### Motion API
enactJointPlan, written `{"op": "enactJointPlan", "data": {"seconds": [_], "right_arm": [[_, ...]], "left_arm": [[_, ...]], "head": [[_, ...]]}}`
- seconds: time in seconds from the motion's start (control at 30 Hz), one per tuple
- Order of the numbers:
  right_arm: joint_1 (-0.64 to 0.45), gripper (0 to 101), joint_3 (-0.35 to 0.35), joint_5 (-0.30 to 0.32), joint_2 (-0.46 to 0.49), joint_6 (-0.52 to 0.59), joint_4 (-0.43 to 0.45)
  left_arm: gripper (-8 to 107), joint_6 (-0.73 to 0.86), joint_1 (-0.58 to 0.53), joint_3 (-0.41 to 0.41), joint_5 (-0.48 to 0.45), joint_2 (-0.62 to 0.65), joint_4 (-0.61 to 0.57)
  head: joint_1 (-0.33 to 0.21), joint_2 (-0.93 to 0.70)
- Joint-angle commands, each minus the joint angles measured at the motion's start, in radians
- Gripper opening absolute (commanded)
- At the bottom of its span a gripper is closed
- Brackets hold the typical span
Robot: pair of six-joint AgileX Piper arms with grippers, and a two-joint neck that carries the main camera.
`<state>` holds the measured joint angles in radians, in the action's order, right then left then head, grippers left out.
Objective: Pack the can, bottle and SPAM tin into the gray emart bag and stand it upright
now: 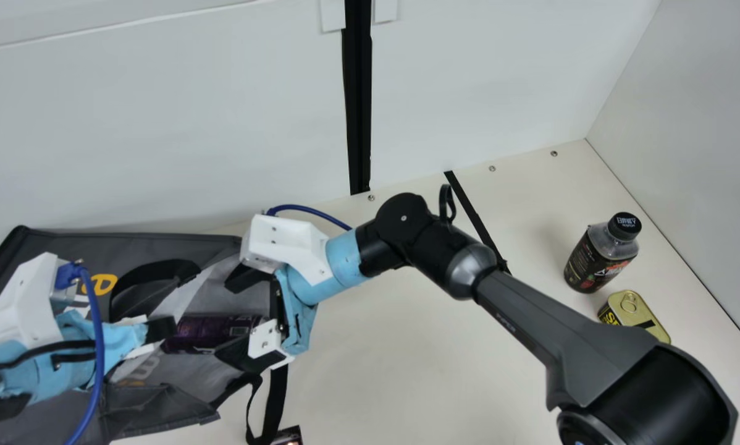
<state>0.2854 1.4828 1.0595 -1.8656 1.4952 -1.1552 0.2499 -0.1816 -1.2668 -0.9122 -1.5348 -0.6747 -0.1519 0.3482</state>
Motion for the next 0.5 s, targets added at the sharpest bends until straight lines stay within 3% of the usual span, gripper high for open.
{"op": "enactJointPlan", "data": {"seconds": [0.0,0.47], "right_arm": [[-0.007,95,-0.005,0.006,0.012,-0.001,0.005],[-0.078,95,-0.080,-0.001,0.138,-0.022,0.060]], "left_arm": [[-8,0.000,0.000,0.000,0.000,0.000,0.000],[-8,0.000,0.000,0.000,0.000,0.000,0.000]], "head": [[-0.023,0.001],[-0.023,0.001]]}}
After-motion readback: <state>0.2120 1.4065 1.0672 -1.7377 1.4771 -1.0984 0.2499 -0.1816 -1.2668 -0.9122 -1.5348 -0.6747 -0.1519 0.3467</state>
